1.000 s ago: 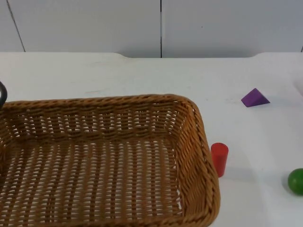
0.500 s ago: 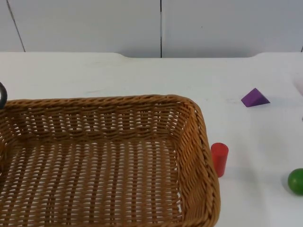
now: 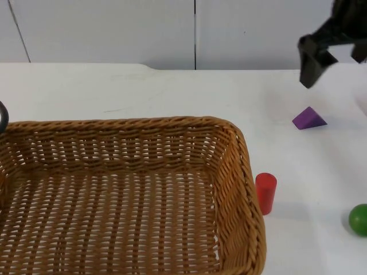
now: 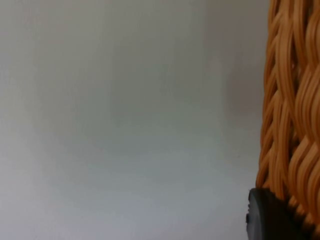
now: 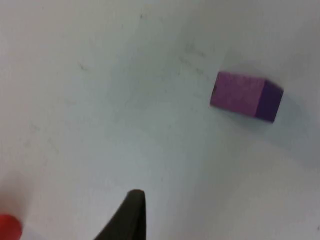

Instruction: Pick up the basket with the left hand and place the triangular block into the basket with the right hand.

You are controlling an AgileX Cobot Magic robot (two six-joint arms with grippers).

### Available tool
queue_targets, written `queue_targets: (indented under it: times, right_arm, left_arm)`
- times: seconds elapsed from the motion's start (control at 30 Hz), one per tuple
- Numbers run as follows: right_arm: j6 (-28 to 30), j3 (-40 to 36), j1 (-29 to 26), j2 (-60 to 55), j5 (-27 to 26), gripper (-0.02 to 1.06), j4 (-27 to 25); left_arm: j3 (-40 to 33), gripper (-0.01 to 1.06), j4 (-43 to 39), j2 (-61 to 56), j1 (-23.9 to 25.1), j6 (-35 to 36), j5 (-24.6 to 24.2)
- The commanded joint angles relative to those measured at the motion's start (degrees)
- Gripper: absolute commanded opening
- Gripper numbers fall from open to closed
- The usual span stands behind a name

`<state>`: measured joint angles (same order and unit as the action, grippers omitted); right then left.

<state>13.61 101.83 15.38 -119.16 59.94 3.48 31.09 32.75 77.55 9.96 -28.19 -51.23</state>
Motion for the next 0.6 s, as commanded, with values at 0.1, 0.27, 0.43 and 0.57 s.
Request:
queue_targets:
  times: [0.1, 0.27, 0.43, 0.57]
  right_arm:
    - [6.04, 15.64, -0.3, -10.19, 7.37, 1.01, 0.31]
    - [13.94, 22.63, -0.3, -16.23, 8.35, 1.01, 0.43]
    - [23.0, 23.05, -0.3, -17.82, 6.05, 1.01, 0.21]
    - [33.84, 23.05, -0.96, -17.93, 5.1, 1.01, 0.23]
  left_arm:
    - [0.05, 0.0, 1.33, -0.59, 0.12, -0.29, -0.5]
    - [0.05, 0.0, 1.6, -0.59, 0.12, -0.29, -0.5]
    - [0.05, 0.0, 1.6, -0.59, 0.12, -0.29, -0.86]
    - [0.05, 0.0, 1.82, -0.59, 0.12, -0.29, -1.9]
